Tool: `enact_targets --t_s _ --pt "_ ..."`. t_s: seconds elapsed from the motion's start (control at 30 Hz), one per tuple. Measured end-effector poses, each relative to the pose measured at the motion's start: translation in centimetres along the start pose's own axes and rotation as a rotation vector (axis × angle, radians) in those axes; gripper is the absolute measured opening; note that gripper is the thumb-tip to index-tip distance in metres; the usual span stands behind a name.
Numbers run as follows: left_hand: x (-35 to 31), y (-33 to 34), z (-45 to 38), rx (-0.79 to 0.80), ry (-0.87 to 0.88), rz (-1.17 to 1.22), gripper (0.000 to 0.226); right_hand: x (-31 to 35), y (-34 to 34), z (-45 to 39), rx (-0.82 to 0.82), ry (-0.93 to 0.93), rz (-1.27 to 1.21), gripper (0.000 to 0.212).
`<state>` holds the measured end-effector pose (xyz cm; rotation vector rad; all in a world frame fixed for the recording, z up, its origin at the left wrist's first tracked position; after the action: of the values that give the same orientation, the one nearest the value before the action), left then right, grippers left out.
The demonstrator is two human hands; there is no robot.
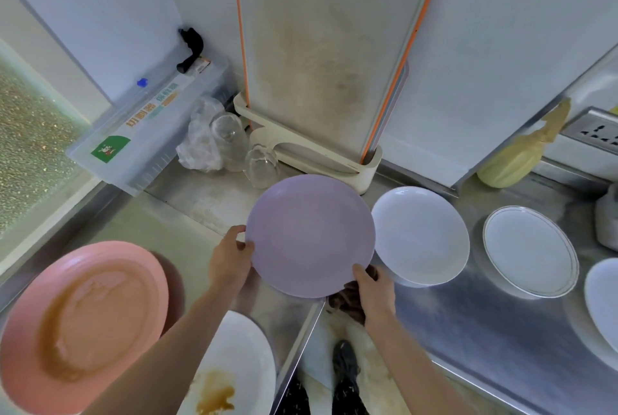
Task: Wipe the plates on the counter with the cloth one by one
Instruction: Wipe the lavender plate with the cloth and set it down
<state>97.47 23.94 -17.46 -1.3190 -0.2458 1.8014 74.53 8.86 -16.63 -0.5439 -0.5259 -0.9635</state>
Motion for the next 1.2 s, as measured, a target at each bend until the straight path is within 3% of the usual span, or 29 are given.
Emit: enact_targets --t_s 0.2,0.37,0.47,0.63,0.8,0.9,1.07,1.2 --pt "0.8 0.7 -0.2 0.032 -0.006 0.140 0.029 0.5 -0.5 -1.6 -0.034 -0.055 0.231 0.015" --pt "0.3 0.6 0.7 0.117 -0.037 0.234 0.042 1.7 -0.8 -1.7 -0.016 -0.071 0.462 0.039" --pt "0.1 0.7 1.4 0.210 -0.053 0.260 0.049 1.8 -1.1 -1.8 0.029 -0.077 0.508 0.039" --pt "-0.6 0.1 3.1 0.316 0.010 0.359 0.042 1.2 -1.7 -1.0 0.124 -0.022 0.475 0.029" --pt "0.0 -2.0 4.9 0.157 -0.052 0.357 0.051 1.2 -2.3 1.3 0.216 -0.014 0.407 0.021" --pt "1.8 -3.6 6.2 0.086 -0.058 0.331 0.029 1.5 -1.1 3.3 0.317 -0.104 0.336 0.015" --pt "5.6 -6.6 9.8 -0.014 -0.007 0.114 0.026 0.8 2.5 6.5 0.392 -0.306 0.394 0.022" --pt "9.3 -8.6 11.2 -0.117 -0.024 0.078 0.025 -0.5 4.5 9.2 0.395 -0.360 0.373 0.010"
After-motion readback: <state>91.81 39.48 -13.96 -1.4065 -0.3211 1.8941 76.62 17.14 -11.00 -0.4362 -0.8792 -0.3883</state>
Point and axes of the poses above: each hand's wrist, its own z-axis away from the middle knuckle, its own y-axis out of the palm, x = y × z, the point moved 6 cm from there along -z, towards the middle knuckle, and after that the axes turned 2 degrees about z, right-handed, at the moved point
